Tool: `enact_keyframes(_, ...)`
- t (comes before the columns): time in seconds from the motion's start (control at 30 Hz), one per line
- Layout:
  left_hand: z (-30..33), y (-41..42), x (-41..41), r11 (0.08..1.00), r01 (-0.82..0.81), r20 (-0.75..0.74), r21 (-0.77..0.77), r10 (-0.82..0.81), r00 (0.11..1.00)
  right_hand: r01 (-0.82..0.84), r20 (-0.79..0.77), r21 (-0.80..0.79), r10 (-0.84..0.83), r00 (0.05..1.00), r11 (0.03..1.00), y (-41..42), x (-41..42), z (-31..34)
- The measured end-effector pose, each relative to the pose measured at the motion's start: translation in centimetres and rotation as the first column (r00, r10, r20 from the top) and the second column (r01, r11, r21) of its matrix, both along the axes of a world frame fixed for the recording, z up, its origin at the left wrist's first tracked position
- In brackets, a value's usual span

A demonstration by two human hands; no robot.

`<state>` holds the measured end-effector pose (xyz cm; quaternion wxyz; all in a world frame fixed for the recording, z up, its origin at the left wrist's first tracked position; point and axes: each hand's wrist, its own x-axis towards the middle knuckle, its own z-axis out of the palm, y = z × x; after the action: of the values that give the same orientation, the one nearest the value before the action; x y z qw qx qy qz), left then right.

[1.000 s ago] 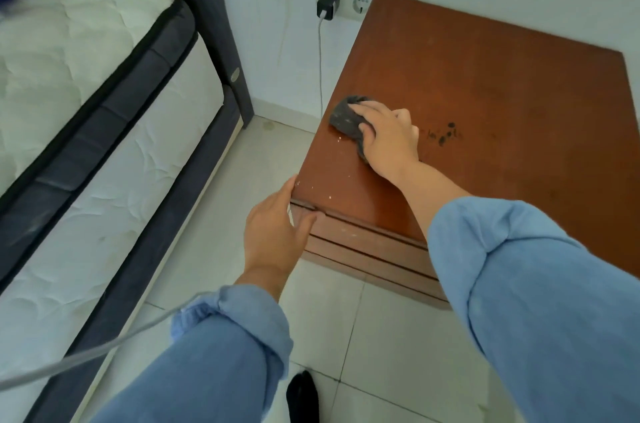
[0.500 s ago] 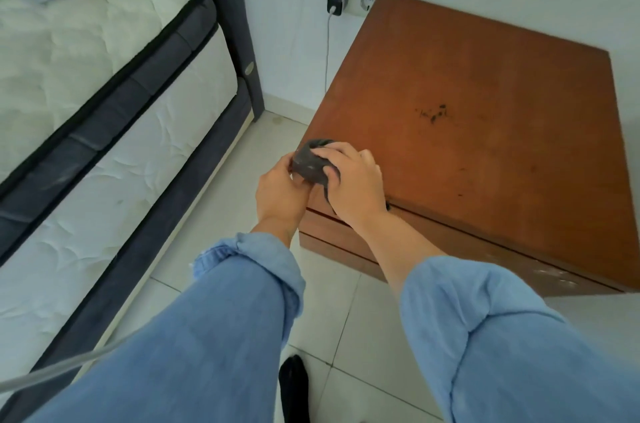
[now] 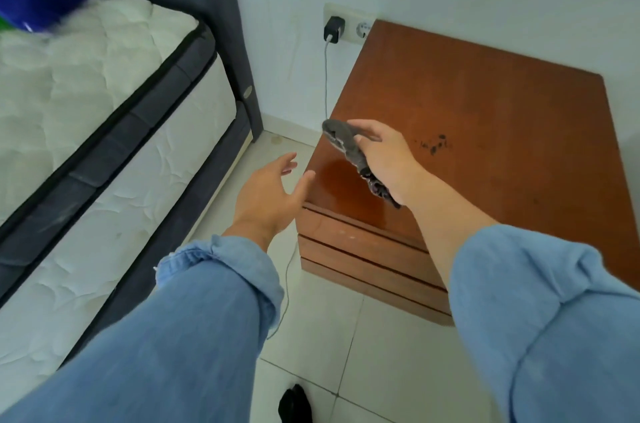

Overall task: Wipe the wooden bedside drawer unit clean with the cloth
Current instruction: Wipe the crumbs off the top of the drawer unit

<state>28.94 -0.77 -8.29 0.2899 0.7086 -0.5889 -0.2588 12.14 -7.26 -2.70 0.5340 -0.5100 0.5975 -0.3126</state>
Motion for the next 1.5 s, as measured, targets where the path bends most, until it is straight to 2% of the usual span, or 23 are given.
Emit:
enact_keyframes(0.17, 1.7, -6.5, -0.3, 0.992, -0.043, -0.063, 0.121, 0.051, 0.997, 0.095, -0.028, -0.042, -0.097, 0.995, 0.995, -6.0, -0.8, 1.2)
enact_keyframes(0.43, 0.0, -17.0, -3.5, 0.971, 0.103, -0.079, 0.214, -0.088, 0.993, 0.166, -0.186, -0.205, -0.205, 0.961, 0.965, -17.0, -1.1, -1.5)
enact_keyframes(0.63, -0.2, -22.9, -5.4, 0.965, 0.118, -0.256, 0.235, -0.056, 0.965, 0.192, -0.226, -0.280, -0.259, 0.939, 0.940, -25.2, -1.7, -2.7)
enact_keyframes(0.77, -1.6, -23.6, -5.5, 0.971, 0.055, -0.471, 0.233, 0.063, 0.880, 0.185, -0.251, -0.312, -0.269, 0.930, 0.932, -30.0, -2.5, -3.1)
enact_keyframes(0.9, -2.5, -24.0, -5.9, 0.968, 0.029, -0.520, 0.249, 0.108, 0.848, 0.159, -0.334, -0.351, -0.282, 0.899, 0.923, -34.2, -3.1, -3.9)
enact_keyframes(0.97, -2.5, -24.4, -5.9, 0.964, 0.031, -0.507, 0.265, 0.112, 0.854, 0.087, -0.411, -0.363, -0.243, 0.878, 0.928, -35.5, -2.8, -4.5)
enact_keyframes(1.1, -2.2, -25.0, -5.8, 0.959, 0.058, -0.485, 0.277, 0.087, 0.870, -0.051, -0.664, -0.330, -0.194, 0.722, 0.942, -37.3, -2.5, -5.4)
enact_keyframes(1.17, -2.4, -25.1, -5.5, 0.957, 0.052, -0.482, 0.286, 0.097, 0.871, -0.122, -0.730, -0.299, -0.144, 0.668, 0.946, -37.6, -2.2, -5.6)
enact_keyframes(1.3, -2.7, -25.2, -5.2, 0.959, 0.044, -0.473, 0.281, 0.098, 0.875, -0.214, -0.729, -0.314, -0.090, 0.679, 0.925, -35.5, -1.9, -6.4)
enact_keyframes(1.5, -2.4, -25.1, -5.6, 0.968, 0.031, -0.444, 0.250, 0.086, 0.892, -0.334, -0.752, -0.420, -0.118, 0.649, 0.843, -24.8, -0.2, -7.3)
